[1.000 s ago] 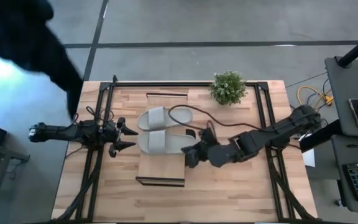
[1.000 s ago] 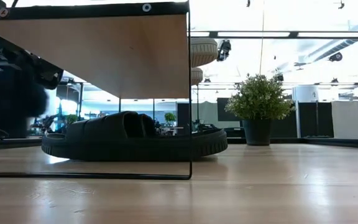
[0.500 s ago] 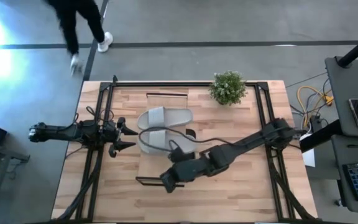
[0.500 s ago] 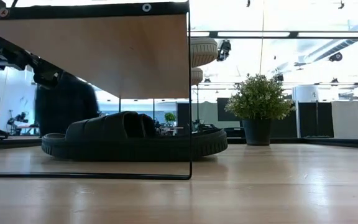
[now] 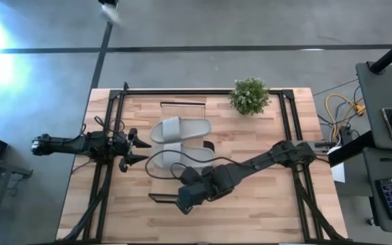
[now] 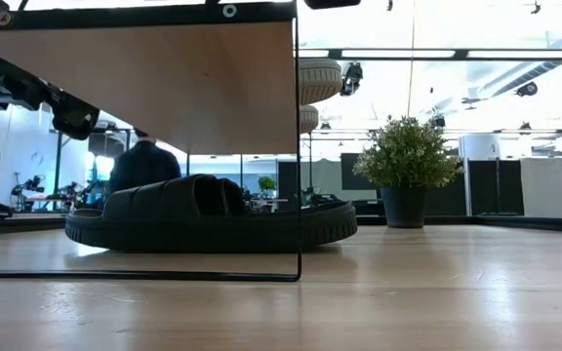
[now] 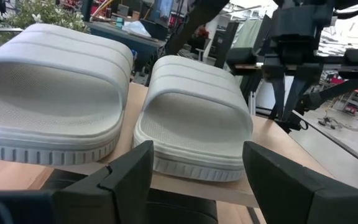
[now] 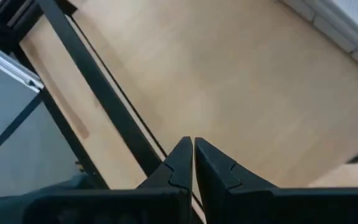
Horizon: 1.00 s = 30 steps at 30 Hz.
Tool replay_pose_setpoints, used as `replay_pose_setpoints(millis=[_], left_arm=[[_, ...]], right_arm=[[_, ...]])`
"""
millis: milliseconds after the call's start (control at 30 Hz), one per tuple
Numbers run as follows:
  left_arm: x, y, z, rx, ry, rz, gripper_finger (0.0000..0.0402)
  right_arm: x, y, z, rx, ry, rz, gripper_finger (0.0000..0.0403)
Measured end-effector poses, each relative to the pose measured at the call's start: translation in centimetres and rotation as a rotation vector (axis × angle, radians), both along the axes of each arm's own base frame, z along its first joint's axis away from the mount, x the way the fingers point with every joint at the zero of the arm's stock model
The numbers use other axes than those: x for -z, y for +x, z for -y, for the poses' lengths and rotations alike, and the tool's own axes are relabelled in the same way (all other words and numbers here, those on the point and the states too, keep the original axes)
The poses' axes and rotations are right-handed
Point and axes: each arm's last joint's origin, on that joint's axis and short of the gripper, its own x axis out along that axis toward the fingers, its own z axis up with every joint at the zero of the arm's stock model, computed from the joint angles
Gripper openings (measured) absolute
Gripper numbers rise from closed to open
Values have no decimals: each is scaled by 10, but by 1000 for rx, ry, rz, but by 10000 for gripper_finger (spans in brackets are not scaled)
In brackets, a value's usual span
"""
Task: Pick and place slides into the shelf
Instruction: Move the black slide under the shelf
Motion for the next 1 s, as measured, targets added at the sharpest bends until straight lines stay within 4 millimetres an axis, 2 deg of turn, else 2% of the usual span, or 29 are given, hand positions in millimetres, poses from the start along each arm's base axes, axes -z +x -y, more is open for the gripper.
replay_pose_setpoints(millis=[167, 500, 1000], left_arm=[[0, 0, 0, 0, 0, -1, 233], [0, 0, 0, 0, 0, -1, 233], [0, 0, 0, 0, 0, -1, 233]], right_arm=[[2, 1, 0, 0, -5, -11, 11], [9, -14, 5, 58, -42, -178, 11], [7, -20, 9, 70, -93, -222, 11]])
